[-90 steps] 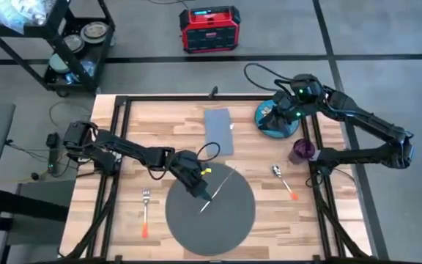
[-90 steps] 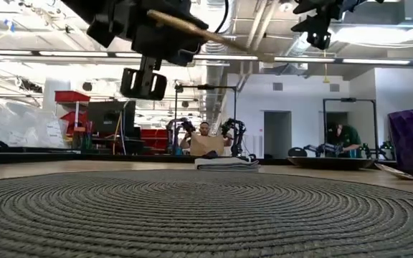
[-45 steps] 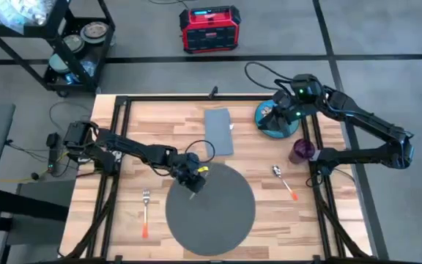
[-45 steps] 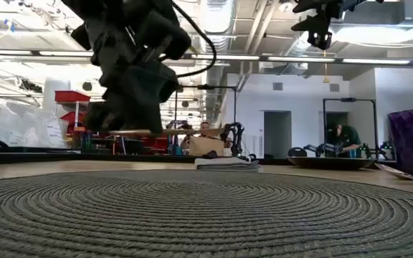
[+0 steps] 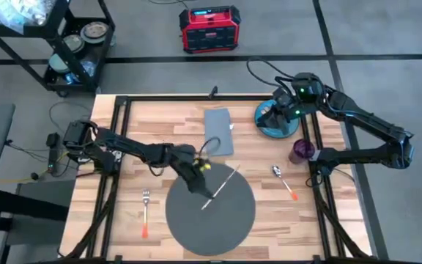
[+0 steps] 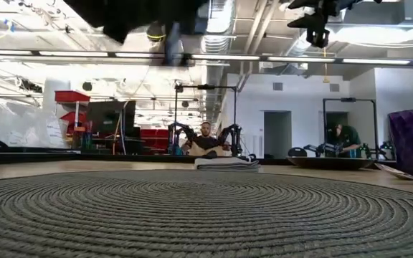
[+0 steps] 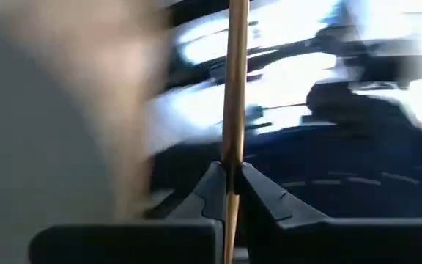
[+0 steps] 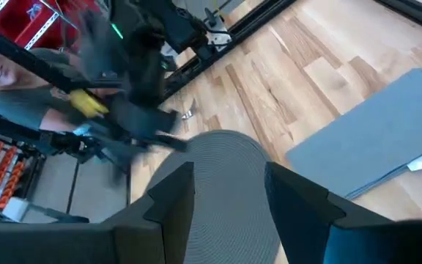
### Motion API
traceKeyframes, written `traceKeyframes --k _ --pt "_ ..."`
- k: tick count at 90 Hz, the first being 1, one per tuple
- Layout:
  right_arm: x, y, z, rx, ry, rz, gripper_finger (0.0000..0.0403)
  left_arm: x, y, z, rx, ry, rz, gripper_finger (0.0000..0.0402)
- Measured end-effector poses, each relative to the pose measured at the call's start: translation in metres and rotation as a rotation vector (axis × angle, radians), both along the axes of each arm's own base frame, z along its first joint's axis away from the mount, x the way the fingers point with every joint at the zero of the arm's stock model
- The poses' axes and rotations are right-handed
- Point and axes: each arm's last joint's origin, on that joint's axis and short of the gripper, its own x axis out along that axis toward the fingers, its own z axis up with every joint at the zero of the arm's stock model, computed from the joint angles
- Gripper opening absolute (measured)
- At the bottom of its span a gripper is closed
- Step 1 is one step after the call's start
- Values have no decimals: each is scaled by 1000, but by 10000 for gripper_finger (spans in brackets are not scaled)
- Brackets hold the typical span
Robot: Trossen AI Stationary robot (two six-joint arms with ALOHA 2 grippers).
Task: Set table place
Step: Put the gold table knife on the gray table mat
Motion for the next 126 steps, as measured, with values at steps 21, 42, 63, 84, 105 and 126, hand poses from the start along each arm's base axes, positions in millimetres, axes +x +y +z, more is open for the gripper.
traceKeyframes --k 21,42,63,84,105,126 --pt "0 0 0 9 -1 -4 155 -18 2 -14 128 283 32 0" --pt "3 -1 6 16 -53 -12 155 16 -7 92 -159 -839 -148 0" --pt "2 -1 5 25 -49 -18 154 15 2 50 -98 -416 -149 0" --pt "-1 2 2 78 -1 -32 143 -23 10 -10 220 289 21 0" --pt "-24 22 11 59 -33 105 137 7 -16 24 109 -119 158 0" --pt "-59 46 35 16 -218 226 137 16 -35 21 -3 -128 392 0"
